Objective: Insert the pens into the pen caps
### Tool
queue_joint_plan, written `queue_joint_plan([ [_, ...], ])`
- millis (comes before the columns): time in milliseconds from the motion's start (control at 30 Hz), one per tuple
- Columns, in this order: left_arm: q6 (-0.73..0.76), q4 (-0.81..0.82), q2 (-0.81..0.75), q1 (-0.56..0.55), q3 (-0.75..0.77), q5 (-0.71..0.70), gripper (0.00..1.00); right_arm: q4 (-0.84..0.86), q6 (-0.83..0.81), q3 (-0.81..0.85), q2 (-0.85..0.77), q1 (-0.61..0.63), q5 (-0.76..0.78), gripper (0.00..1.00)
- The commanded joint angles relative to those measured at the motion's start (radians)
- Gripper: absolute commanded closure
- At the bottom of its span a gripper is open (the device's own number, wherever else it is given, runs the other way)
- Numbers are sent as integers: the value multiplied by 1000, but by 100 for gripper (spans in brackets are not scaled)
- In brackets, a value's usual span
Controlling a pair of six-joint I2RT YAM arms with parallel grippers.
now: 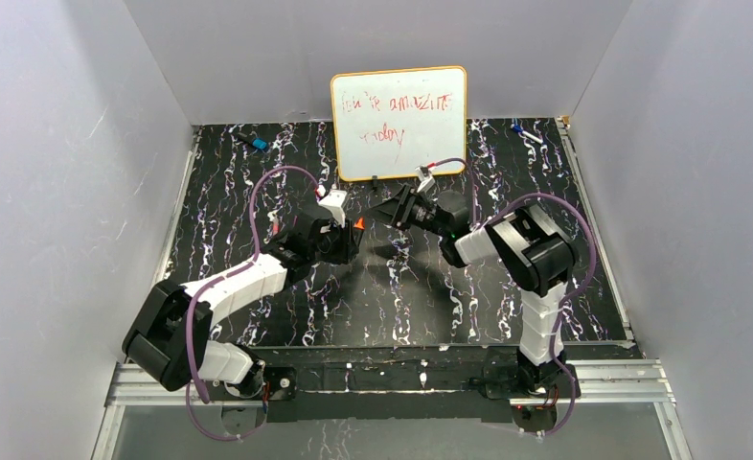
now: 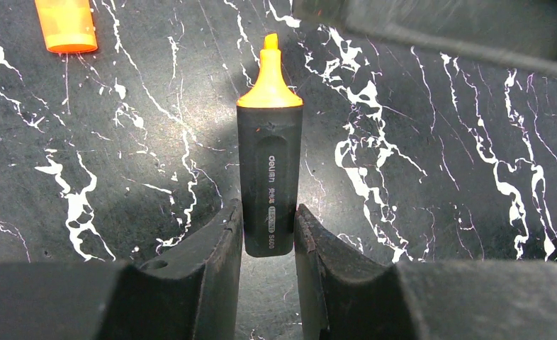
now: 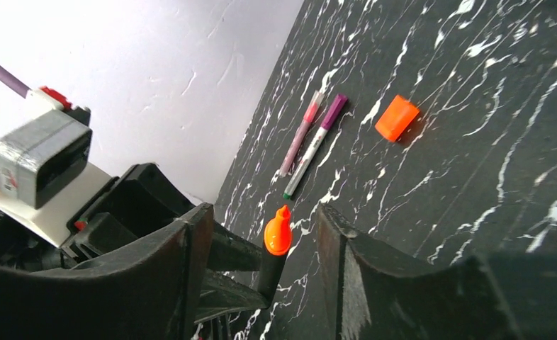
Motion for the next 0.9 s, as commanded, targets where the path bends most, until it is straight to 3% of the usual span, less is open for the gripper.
queue_joint_plan([
  [0,10,6,-19,-2,43,-20,100,-5,-26,45,21,28,9,39],
  [500,16,18,-10,-2,74,-46,100,-59,-68,90,58,84,-14,41],
  [667,16,24,-10,-2,71,-45,100,-54,-67,100,69,88,-27,56],
  [867,23,18,-18,-2,59,-46,100,-37,-63,101,72,88,-39,93],
])
